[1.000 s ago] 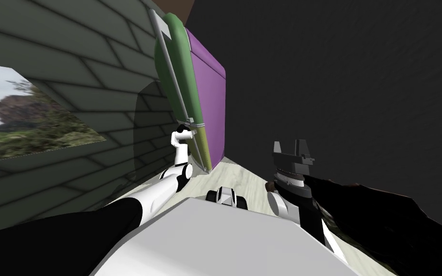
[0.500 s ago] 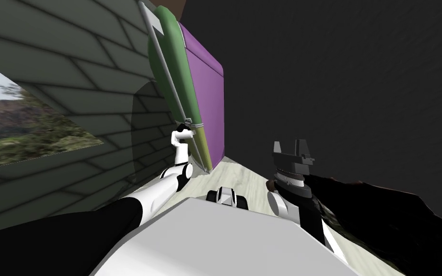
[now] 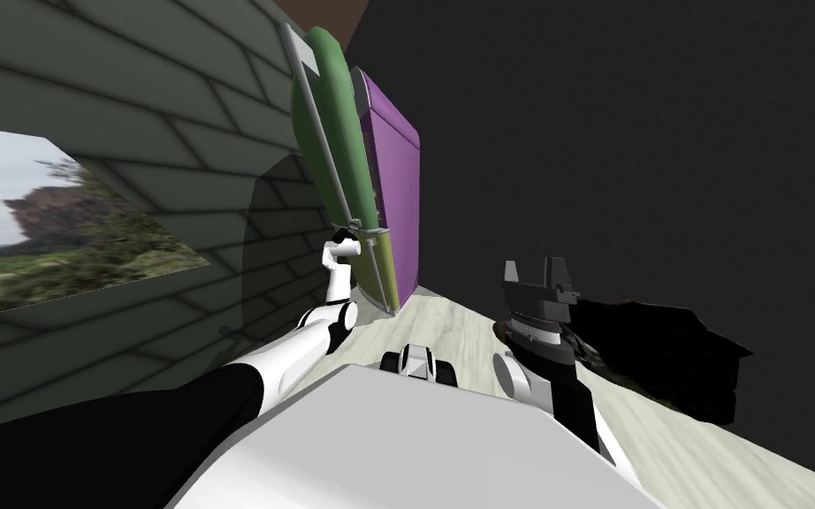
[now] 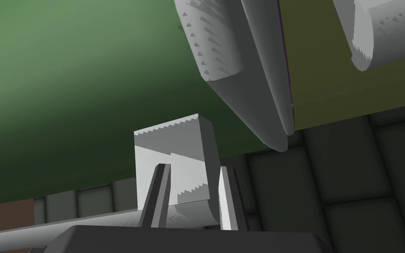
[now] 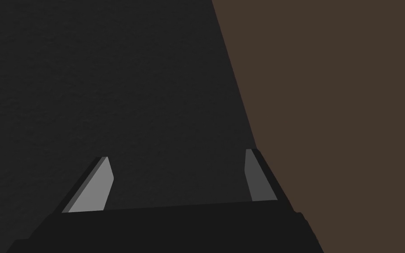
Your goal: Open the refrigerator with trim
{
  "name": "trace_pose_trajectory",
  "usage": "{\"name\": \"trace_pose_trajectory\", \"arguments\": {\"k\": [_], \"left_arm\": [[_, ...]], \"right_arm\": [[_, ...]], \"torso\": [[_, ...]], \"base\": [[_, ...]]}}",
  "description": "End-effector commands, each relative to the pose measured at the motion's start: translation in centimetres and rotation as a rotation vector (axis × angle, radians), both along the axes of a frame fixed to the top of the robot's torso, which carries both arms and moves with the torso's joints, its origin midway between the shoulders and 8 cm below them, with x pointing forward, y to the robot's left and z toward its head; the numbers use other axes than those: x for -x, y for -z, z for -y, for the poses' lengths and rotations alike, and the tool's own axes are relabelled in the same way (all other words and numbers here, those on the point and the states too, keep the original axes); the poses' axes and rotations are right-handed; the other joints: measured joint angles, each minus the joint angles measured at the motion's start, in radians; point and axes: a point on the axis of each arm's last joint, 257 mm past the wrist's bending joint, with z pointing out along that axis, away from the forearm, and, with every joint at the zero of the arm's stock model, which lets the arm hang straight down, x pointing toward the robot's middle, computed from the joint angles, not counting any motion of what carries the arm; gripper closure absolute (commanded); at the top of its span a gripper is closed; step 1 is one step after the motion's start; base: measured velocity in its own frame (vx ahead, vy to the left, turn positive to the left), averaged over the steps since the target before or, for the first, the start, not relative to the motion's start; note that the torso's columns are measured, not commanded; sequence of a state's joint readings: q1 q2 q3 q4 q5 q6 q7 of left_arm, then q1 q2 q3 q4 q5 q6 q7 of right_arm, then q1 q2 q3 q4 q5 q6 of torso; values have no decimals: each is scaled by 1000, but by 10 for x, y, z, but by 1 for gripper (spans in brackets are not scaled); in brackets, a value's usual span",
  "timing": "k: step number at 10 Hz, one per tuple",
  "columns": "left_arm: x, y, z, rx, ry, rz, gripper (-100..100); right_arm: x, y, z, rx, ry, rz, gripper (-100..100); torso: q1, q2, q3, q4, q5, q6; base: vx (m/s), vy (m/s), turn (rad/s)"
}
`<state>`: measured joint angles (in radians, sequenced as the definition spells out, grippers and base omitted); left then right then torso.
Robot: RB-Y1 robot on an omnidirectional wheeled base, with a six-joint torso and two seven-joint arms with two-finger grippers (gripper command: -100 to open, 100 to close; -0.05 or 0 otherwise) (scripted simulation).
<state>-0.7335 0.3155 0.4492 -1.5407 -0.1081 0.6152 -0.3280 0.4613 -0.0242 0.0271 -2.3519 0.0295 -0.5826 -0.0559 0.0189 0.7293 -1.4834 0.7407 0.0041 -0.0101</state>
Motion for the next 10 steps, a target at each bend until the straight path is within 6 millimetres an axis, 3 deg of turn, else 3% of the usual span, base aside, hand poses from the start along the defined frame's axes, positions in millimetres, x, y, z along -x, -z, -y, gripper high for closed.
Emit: {"name": "trace_pose_trajectory", "arguments": {"k": [1, 4, 5, 7, 10], "left_arm": [[0, -11, 6, -9, 16, 18, 100], [-10, -12, 33, -8, 76, 18, 100], [-10, -12, 33, -8, 76, 18, 100], [-18, -13, 60, -7, 135, 17, 100], [-21, -13, 74, -7, 165, 16, 100]], "right_arm": [[0, 0, 0, 0, 0, 0, 0], [0, 0, 0, 0, 0, 0, 0], [0, 0, 0, 0, 0, 0, 0], [0, 0, 0, 0, 0, 0, 0], [0, 0, 0, 0, 0, 0, 0]], "torso": [[0, -1, -1, 0, -1, 1], [1, -3, -3, 0, 0, 0], [0, 0, 0, 0, 0, 2], [-3, 0, 0, 0, -2, 3], [-5, 0, 0, 0, -1, 3]], "base": [[-149, 223, -35], [-179, 238, -46], [-200, 221, -34], [-185, 282, -63], [-187, 276, -43]]}}
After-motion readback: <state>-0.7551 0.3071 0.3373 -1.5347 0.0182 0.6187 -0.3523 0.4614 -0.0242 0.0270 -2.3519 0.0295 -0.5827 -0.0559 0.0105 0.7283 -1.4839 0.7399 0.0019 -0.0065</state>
